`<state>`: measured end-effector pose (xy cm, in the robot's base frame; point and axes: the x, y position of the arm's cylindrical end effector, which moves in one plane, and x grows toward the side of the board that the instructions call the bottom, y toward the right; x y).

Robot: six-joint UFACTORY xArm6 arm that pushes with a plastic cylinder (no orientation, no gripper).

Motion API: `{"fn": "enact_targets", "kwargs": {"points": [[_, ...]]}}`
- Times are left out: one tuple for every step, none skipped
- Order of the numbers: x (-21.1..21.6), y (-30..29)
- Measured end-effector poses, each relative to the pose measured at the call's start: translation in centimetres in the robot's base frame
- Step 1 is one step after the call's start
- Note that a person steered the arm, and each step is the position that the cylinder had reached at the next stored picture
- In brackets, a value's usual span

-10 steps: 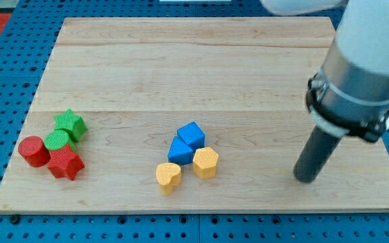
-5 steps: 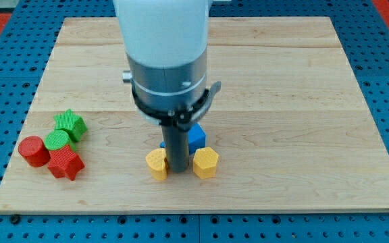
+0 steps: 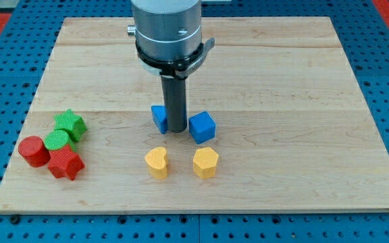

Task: Slide the blue triangle to the left center

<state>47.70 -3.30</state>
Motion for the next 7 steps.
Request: {"fn": "enact_targets", "kwargs": {"points": [[-0.65,0.0],[-0.74,-0.02],[-0.74,-0.1],[-0.74,-0.2],[-0.74,-0.36],[-0.79,-0.42],[-1.08,-0.42]]}}
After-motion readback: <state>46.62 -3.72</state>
